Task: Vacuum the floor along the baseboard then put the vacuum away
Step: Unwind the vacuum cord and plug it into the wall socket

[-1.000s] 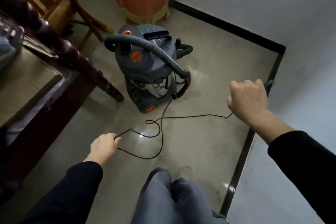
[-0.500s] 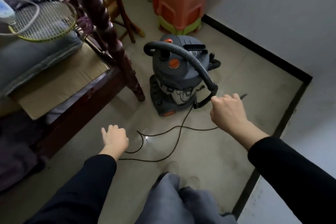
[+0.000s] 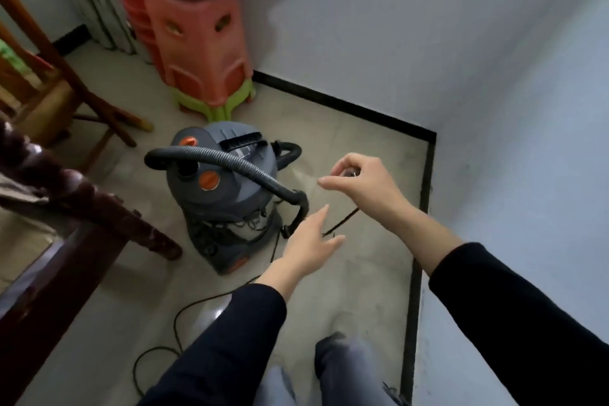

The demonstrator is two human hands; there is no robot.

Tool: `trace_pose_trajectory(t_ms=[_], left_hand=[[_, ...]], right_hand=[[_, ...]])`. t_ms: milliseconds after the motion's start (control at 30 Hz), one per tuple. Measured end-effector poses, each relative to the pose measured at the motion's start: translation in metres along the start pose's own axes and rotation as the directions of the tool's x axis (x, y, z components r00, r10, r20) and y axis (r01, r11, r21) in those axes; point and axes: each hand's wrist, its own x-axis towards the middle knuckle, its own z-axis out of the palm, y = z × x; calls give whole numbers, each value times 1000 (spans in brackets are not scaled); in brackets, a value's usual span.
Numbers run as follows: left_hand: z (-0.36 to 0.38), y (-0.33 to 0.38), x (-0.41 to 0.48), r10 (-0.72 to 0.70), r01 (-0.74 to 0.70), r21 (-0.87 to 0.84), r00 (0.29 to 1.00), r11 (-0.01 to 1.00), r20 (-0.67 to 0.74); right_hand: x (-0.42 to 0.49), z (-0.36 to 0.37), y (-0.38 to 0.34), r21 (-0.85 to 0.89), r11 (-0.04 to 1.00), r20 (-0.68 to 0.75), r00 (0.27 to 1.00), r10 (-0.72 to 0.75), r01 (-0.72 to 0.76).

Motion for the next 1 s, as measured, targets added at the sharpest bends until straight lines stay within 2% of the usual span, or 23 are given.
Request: trace_pose_trajectory(t_ms=[133,233,333,400,500,600,700,800,1000], left_hand=[[37,52,63,74,-67,-93,994,993,77],[67,84,114,62,-56,-107,996,993,58],[88,110,157,74,-76,-153,997,985,-20],[102,135,191,81,-87,-126,995,988,-50],[111,178,238,138,-139,-18,989,990,-59],[110,216,291,203,-194,118,977,974,-69],[101,252,345,251,-237,161,966,958,-69],[95,272,395,255,-247,116,965,962,-59],[136,254,509,166,-183,244,982,952,88]], right_hand=[[34,-73,20,381,919,63,995,82,-100],[73,-129,51,684,721,2,989,150,-111],[113,-179,88,866,490,-30,969,245,-98],[146,-221,120,911,394,-13,950,313,-117],[186,-273,168,923,366,-63,895,441,-115],[226,-312,207,958,277,-92,844,529,-69],[264,-348,230,956,292,-144,799,585,-42],[300,-367,253,955,293,-171,734,657,-40],[386,-367,349,952,224,-67,571,818,-210]])
